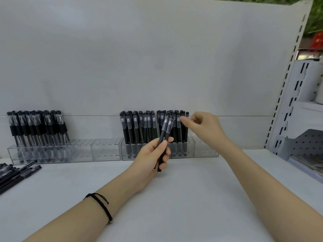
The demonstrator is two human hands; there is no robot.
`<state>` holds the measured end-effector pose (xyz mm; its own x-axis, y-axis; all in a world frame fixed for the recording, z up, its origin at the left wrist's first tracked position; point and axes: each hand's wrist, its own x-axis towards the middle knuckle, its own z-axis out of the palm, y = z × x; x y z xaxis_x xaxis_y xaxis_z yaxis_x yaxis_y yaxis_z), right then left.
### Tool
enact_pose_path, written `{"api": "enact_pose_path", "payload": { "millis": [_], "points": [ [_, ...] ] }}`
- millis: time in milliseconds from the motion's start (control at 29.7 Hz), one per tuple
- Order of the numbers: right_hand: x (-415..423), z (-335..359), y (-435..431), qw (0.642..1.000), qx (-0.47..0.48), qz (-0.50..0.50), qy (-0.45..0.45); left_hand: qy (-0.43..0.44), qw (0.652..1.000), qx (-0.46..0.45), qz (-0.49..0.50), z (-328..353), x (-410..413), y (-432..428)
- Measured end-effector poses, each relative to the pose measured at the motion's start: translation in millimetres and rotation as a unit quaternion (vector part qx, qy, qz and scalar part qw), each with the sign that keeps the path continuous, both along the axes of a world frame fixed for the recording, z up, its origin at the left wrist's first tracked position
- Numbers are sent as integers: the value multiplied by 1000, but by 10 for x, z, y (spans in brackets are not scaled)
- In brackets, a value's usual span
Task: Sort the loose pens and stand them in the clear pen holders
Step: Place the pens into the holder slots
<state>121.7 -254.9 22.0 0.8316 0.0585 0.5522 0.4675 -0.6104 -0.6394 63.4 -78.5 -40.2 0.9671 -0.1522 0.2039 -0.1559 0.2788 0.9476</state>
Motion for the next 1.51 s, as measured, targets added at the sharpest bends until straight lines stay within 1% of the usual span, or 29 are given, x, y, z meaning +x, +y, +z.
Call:
{"api": "enact_pose_path", "payload": {
  "millis": [67,101,202,303,336,403,471,504,572,672,740,807,975,1076,1210,1345,1446,1513],
  "points": [
    [-99,51,76,988,91,123,34,-4,1000,1,-4,-6,7,-9],
    [-142,65,100,979,111,164,49,-4,1000,3,-7,-7,8,-14],
    [-180,45,134,966,107,220,89,-7,1000,9,-9,-9,9,-19],
    [-130,9,134,957,117,233,130,-7,1000,28,6,5,7,-18],
    [-100,6,118,951,140,241,133,1,999,42,16,4,9,-13],
    [-24,29,46,934,226,245,128,34,996,72,34,-13,15,7],
    [31,85,-55,920,311,210,111,67,993,86,42,-35,19,25],
    [48,113,-102,921,334,177,91,75,992,89,45,-38,20,31],
    [87,138,-184,931,348,102,38,83,991,90,50,-32,21,32],
    [129,126,-236,947,320,16,-40,96,991,81,49,-14,22,22],
    [152,95,-233,956,283,-10,-72,106,991,68,46,-15,31,25],
    [182,57,-212,964,251,-16,-81,111,991,60,42,-17,42,28],
    [241,-47,-156,987,144,-16,-75,110,991,64,35,-25,44,36],
    [265,-125,-119,997,58,-26,-48,107,991,73,35,-22,43,35],
    [271,-192,-70,999,5,-49,-16,104,991,78,35,-15,41,33],
    [258,-193,-61,998,-1,-63,23,102,991,79,34,-16,36,33],
    [181,-149,-60,992,-13,-118,49,96,992,72,34,-10,28,42],
    [123,-115,-58,989,1,-145,16,92,993,71,33,-1,16,41]
  ]
}}
